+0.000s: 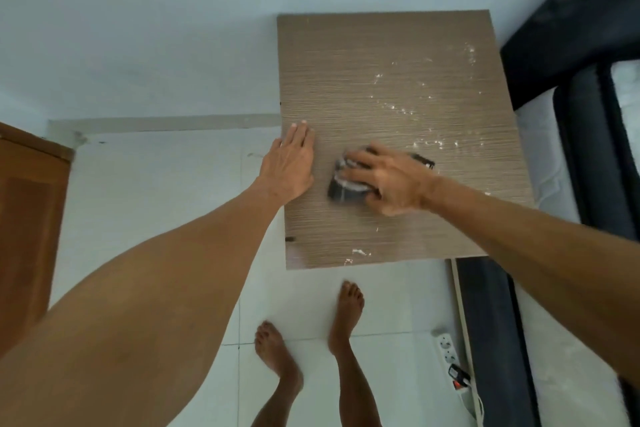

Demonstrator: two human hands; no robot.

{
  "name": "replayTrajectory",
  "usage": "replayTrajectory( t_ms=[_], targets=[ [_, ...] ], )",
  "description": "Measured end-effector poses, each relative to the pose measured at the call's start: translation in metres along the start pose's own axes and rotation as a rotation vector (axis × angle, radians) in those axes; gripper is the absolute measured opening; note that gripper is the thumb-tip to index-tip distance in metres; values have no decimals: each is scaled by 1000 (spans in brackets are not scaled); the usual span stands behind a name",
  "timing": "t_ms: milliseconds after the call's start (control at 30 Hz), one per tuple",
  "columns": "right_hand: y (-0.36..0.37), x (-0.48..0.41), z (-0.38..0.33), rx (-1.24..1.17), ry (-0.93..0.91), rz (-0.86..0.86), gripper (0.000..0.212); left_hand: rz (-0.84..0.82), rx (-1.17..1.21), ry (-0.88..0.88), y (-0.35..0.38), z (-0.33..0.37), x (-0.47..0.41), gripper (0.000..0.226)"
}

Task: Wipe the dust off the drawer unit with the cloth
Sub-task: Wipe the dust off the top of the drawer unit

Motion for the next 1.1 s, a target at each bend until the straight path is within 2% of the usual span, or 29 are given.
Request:
replayTrajectory(
  t_ms=[133,367,467,600,667,800,1033,1100],
  targets=[
    [-48,-34,75,-36,193,155,60,-13,46,-25,-4,10,-25,65],
    [-81,-96,178,-155,384,245,64,-47,47,-81,5,21,-48,76],
    [-80,-114,207,-191,437,222,64,-60,35,-97,8,21,-49,76],
    [-57,-125,233,-211,546,74,73,-70,28,-104,9,22,-49,77],
    [-44,-124,237,-216,577,25,77,-70,30,-109,9,22,-49,76],
    [-28,-112,214,-188,574,66,79,-84,44,-117,10,21,-49,75],
    [1,-73,144,-179,519,85,70,-88,102,-124,4,22,-45,73],
    [10,-60,125,-179,509,88,67,-74,122,-108,2,22,-39,80]
  ],
)
Point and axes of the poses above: each hand's wrist, its own x-axis away from the middle knuckle, its own y-axis out of the palm, z = x × y, the point moved 6 cm from there along -x, towards the middle knuckle, and after that the axes turned 9 degrees about -x, right-handed, at the moved point
